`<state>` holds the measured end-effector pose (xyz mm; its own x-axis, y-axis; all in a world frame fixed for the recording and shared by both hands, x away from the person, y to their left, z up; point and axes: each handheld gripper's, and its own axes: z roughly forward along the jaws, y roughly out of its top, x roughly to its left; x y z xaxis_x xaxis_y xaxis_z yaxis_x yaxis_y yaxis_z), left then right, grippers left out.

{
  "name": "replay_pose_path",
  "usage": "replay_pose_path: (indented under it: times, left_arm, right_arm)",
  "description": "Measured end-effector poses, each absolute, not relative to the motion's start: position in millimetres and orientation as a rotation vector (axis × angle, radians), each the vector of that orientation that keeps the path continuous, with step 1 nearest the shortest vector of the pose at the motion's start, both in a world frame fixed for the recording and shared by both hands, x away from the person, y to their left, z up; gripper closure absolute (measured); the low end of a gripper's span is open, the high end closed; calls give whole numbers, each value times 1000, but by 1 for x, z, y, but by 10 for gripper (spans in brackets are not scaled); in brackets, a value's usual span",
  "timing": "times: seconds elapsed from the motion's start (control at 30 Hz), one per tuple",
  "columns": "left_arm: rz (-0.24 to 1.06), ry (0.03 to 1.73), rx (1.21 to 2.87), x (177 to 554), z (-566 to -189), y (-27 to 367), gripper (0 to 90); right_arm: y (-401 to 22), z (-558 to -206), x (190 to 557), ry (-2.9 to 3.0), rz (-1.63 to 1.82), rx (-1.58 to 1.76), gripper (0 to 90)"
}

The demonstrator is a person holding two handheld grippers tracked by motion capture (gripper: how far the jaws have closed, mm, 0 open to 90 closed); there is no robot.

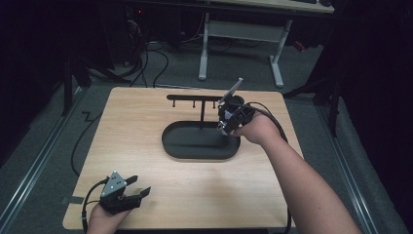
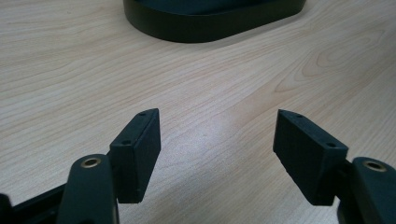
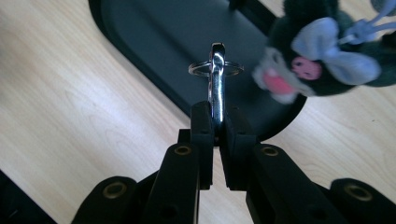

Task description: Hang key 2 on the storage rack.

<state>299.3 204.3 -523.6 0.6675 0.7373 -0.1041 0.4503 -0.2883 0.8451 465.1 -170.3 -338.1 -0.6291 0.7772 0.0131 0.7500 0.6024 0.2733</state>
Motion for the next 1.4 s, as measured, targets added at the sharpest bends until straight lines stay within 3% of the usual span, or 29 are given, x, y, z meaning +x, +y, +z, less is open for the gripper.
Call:
replay_pose_path:
  times: [0.77, 1.4]
  left_arm:
    - [379, 928, 1923, 300, -523, 209, 331]
    - [371, 908, 1950, 300, -524, 204, 333]
  right_arm:
    - [-148, -311, 506, 2634, 432, 1306, 852]
    - [-166, -345, 503, 2553, 466, 1431, 849]
